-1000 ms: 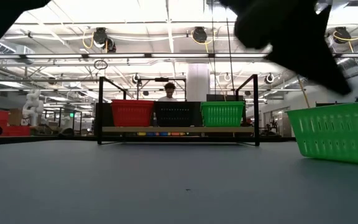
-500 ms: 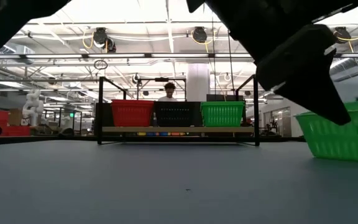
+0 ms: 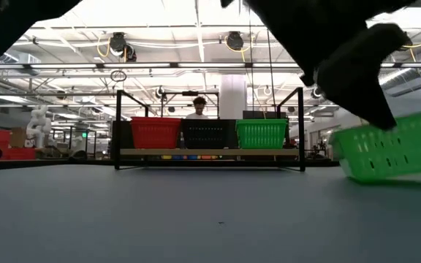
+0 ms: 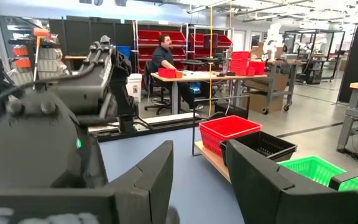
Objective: Stack baskets on shelf by color
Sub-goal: Stack the green basket on the stacked green baskets on the shelf
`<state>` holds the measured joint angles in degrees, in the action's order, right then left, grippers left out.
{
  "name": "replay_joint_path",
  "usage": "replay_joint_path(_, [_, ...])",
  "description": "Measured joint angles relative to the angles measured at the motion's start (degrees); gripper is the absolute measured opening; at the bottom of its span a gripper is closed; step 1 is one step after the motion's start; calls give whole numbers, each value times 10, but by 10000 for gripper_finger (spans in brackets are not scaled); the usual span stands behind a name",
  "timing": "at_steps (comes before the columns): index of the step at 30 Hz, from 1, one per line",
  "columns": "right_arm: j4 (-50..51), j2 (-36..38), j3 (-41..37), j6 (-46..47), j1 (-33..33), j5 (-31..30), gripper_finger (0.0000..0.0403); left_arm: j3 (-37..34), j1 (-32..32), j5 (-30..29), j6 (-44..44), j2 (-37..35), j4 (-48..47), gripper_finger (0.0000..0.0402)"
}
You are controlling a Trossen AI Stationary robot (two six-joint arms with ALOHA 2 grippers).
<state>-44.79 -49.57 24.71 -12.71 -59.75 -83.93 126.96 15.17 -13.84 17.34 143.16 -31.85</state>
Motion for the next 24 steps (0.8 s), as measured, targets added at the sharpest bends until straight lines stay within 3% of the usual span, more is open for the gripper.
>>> replay_joint_path(10, [-1, 1, 0, -8, -22, -1, 141, 0, 15, -131, -60, -89, -88, 7])
replay_joint_path(16, [-21, 2, 0, -50, -36, -16, 141, 0, 17, -189, -51, -145, -154, 6])
replay_joint_path(20, [-30, 2, 0, -106, -39, -60, 141, 0, -9, -228, -44, -182, -166, 6])
replay_joint_path(24, [-46, 8, 0, -165, -32, -61, 141, 0, -52, -244, -35, -205, -153, 6])
